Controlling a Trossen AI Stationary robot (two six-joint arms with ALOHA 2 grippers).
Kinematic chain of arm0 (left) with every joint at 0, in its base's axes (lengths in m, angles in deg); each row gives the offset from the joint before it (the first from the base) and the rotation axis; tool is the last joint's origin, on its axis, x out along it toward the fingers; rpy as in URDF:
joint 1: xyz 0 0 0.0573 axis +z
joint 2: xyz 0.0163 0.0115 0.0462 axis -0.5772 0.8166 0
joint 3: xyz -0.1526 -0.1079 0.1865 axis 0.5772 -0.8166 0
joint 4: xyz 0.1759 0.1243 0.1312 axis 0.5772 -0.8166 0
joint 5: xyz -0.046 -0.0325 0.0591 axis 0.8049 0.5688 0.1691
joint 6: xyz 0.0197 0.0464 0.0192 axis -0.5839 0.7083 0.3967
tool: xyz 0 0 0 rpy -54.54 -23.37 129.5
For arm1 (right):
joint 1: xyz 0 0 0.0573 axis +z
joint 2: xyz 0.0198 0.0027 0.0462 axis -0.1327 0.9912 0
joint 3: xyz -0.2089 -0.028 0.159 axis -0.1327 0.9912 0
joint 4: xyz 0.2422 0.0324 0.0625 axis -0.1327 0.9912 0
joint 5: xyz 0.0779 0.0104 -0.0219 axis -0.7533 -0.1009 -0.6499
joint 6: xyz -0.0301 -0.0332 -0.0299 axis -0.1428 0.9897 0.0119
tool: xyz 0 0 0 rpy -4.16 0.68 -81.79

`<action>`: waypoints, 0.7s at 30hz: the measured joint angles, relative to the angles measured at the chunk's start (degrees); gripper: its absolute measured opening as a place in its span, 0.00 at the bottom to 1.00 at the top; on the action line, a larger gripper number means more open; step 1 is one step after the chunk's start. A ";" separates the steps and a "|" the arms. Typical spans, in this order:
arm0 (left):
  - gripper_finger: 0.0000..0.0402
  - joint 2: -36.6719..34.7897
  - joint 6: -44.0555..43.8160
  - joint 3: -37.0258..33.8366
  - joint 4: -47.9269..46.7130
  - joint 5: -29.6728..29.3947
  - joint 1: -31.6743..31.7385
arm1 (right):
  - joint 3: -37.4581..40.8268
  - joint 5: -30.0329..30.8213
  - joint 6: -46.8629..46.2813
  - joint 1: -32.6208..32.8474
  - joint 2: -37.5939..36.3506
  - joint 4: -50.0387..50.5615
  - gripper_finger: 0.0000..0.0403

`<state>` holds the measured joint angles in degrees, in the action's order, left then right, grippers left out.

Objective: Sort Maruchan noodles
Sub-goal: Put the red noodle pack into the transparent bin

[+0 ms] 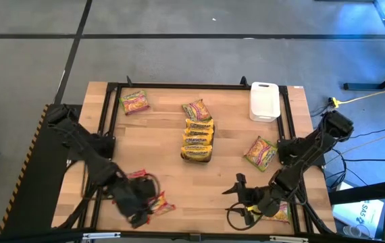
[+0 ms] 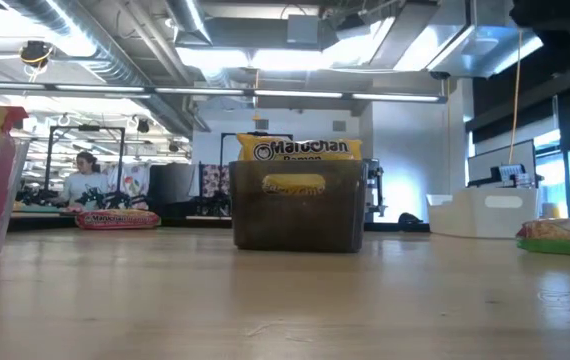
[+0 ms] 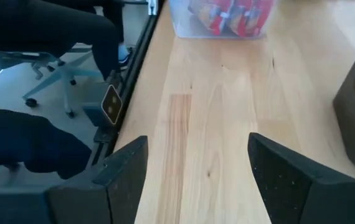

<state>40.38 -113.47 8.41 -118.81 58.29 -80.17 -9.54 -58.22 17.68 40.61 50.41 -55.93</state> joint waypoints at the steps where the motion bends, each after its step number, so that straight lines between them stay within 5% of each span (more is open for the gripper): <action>1: 0.27 -0.34 -1.79 0.00 -0.96 -0.04 -1.33 | 0.00 -0.05 -0.58 -0.39 0.17 0.05 0.63; 11: 0.28 -0.98 -16.30 0.00 -17.04 1.13 -11.82 | 0.00 -0.62 -2.57 -0.69 0.24 -0.07 0.63; 21: 0.28 1.08 -15.20 -0.02 -22.62 0.33 -13.43 | 0.00 -0.40 -2.80 -0.69 0.24 0.19 0.63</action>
<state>41.46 -128.67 8.39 -141.43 58.62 -93.60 -9.54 -58.62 14.88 39.92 50.65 -55.74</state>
